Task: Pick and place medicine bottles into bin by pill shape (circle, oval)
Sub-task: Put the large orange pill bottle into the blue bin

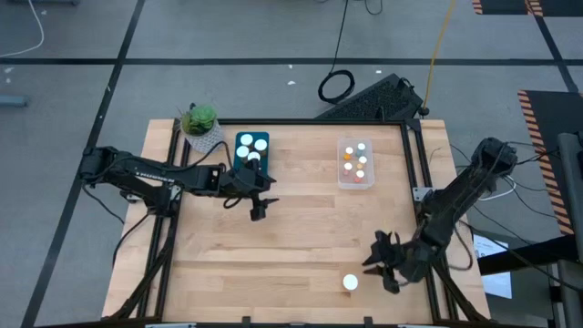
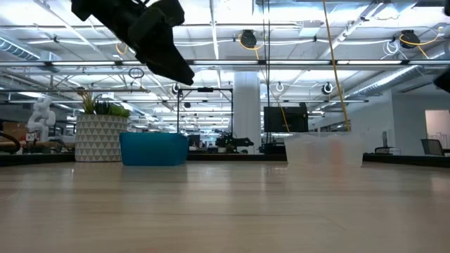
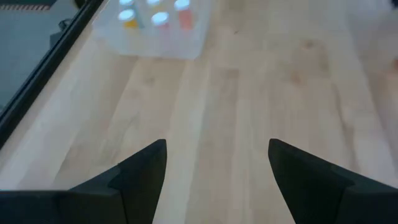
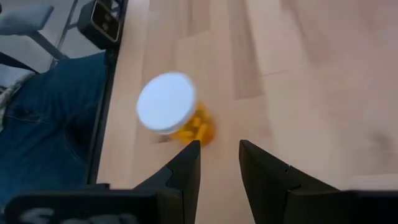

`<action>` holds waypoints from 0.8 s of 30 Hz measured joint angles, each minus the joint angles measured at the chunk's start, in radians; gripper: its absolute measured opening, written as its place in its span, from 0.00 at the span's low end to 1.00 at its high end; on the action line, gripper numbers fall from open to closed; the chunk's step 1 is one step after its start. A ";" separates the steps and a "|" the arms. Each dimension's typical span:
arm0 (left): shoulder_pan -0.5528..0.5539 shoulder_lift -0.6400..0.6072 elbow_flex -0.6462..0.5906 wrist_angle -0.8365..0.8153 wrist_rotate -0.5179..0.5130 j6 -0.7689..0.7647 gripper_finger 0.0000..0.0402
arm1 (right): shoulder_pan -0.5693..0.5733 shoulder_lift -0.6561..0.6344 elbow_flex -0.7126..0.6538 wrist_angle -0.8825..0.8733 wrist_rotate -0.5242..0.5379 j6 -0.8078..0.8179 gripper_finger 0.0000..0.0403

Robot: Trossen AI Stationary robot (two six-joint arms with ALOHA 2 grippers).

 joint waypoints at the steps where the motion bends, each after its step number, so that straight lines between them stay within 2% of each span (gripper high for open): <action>1: -0.009 0.000 0.000 0.008 0.000 -0.002 0.70 | 0.013 0.033 0.000 0.033 0.008 0.009 0.25; 13: -0.095 0.000 0.000 0.083 -0.010 -0.078 0.70 | 0.056 0.350 0.002 0.424 -0.022 0.010 0.25; 18: -0.158 0.008 0.000 0.141 -0.040 -0.093 0.70 | 0.036 0.431 0.027 0.432 0.019 -0.005 0.25; 24: -0.228 0.062 0.000 0.220 -0.050 -0.136 0.70 | -0.028 0.462 0.048 0.430 0.073 -0.033 0.25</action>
